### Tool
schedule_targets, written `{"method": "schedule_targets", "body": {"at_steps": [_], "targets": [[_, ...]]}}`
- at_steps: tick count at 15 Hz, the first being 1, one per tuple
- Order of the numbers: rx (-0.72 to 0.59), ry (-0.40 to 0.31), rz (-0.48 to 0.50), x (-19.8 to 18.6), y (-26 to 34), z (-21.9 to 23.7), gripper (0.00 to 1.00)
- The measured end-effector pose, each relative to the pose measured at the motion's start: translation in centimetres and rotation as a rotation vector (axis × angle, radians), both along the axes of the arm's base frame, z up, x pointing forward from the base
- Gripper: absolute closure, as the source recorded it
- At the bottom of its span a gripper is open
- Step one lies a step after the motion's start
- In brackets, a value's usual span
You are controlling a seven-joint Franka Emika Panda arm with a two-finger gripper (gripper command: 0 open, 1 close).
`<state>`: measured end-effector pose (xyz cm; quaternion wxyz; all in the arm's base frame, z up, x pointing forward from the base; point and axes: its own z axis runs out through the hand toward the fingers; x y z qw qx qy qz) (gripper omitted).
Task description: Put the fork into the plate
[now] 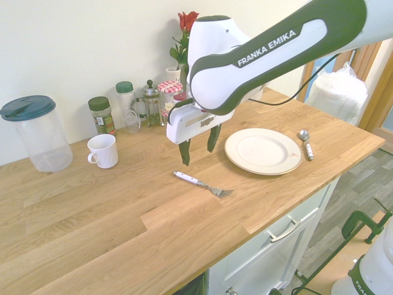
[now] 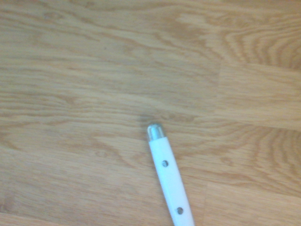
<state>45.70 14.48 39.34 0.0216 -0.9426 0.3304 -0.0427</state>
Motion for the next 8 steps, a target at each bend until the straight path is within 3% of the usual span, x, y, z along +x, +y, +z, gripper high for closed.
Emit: {"method": "schedule_targets", "body": {"at_steps": [4, 5, 8], "targets": [[-0.016, 0.032, 0.017, 0.8, 0.8, -2.6, 0.0], [-0.021, 0.028, 0.025, 1.1, 1.3, -2.7, 1.0], [-0.032, 0.028, 0.037, 1.7, 2.4, -3.2, 1.0]]}}
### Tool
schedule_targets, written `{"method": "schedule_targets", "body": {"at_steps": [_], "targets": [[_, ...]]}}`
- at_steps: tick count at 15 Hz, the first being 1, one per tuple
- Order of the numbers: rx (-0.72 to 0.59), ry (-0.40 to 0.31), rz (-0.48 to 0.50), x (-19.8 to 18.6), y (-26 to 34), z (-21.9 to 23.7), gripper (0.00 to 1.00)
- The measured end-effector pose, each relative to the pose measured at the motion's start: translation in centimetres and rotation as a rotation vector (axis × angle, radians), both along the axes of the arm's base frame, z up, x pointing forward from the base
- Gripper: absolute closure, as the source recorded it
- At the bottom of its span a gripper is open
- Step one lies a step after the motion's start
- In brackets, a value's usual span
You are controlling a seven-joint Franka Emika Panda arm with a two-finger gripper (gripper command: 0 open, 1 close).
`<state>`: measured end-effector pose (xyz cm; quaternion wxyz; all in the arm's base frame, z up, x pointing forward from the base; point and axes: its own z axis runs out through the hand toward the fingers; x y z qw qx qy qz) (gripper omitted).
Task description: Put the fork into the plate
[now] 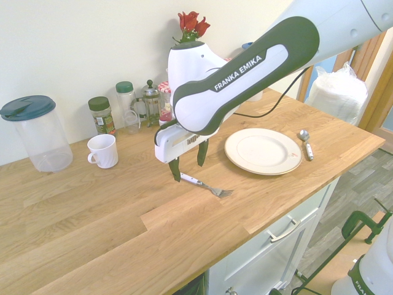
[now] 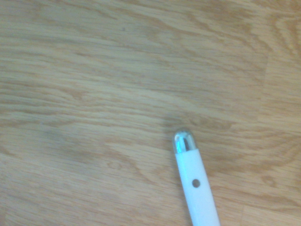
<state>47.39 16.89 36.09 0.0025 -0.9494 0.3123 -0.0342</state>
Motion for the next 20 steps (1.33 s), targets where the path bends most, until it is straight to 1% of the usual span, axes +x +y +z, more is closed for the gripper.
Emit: {"method": "schedule_targets", "body": {"at_steps": [7, 15, 20], "targets": [[0.002, 0.035, -0.005, 0.5, -0.1, -2.1, 1.0], [0.013, 0.037, -0.016, 1.0, -0.5, -3.2, 1.0], [0.02, 0.031, -0.007, 1.4, 0.0, -3.2, 1.0]]}}
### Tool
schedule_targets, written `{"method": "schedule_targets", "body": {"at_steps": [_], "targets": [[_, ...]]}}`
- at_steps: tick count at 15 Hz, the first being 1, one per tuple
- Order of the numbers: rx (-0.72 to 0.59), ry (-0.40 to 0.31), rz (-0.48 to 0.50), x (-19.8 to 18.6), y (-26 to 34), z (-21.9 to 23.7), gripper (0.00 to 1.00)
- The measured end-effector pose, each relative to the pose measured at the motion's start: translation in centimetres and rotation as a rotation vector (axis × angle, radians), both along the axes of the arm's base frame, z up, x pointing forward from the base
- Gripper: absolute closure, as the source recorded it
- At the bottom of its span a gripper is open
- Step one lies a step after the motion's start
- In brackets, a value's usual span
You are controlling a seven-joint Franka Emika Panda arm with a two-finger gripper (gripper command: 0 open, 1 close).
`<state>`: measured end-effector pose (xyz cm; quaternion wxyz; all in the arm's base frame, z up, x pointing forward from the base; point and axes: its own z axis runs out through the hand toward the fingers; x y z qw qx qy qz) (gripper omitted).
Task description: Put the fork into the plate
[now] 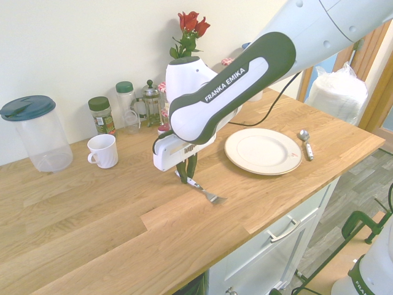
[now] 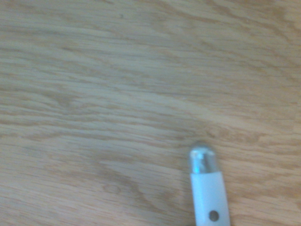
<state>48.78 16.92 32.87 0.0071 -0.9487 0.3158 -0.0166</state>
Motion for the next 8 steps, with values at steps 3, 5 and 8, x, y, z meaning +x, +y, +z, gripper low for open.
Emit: {"method": "schedule_targets", "body": {"at_steps": [3, 5, 8], "targets": [[0.01, -0.016, -0.004, 0.2, 0.0, 0.2, 1.0], [0.022, -0.041, -0.012, 0.5, -0.1, 0.3, 1.0], [0.049, -0.07, -0.033, 0.7, -1.3, 0.7, 1.0]]}}
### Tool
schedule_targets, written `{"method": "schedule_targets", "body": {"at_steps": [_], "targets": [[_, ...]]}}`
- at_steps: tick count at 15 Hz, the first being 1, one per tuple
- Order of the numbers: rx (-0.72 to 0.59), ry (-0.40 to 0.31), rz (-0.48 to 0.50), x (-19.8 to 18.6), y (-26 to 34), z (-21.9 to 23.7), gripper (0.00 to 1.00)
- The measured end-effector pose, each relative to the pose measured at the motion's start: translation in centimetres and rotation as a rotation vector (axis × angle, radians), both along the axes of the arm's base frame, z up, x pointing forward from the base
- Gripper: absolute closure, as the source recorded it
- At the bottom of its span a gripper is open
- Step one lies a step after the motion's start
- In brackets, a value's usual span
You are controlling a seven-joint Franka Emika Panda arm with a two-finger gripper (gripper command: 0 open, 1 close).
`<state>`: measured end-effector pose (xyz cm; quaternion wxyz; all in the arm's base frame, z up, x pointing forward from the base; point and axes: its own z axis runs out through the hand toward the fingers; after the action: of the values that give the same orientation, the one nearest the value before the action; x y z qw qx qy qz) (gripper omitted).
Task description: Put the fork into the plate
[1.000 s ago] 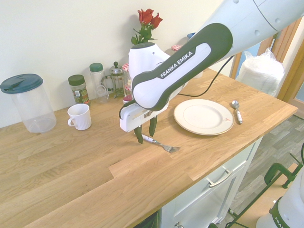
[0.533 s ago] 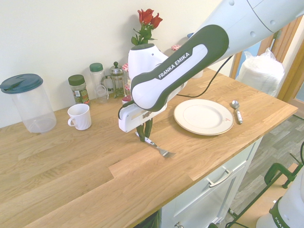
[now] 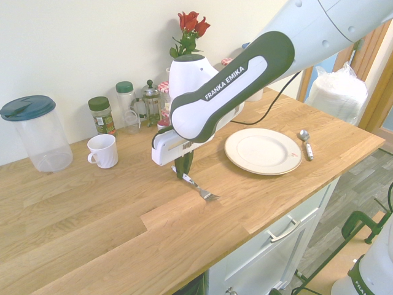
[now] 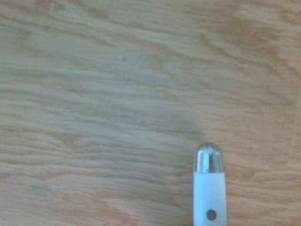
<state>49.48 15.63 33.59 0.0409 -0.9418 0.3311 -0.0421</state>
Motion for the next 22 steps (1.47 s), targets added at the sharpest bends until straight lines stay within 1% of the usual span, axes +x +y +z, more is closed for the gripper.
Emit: {"method": "schedule_targets", "body": {"at_steps": [3, 7, 11, 14, 18, 22], "targets": [[0.027, -0.025, -0.029, -1.4, -2.4, 1.7, 1.0], [0.044, -0.086, -0.077, -4.5, -6.8, 5.2, 1.0], [0.089, -0.116, -0.148, -6.8, -13.4, 6.4, 1.0], [0.103, -0.123, -0.2, -7.9, -17.3, 6.4, 1.0], [0.096, -0.123, -0.285, -8.2, -21.5, 6.3, 1.0], [0.072, -0.107, -0.345, -7.4, -24.0, 5.5, 1.0]]}}
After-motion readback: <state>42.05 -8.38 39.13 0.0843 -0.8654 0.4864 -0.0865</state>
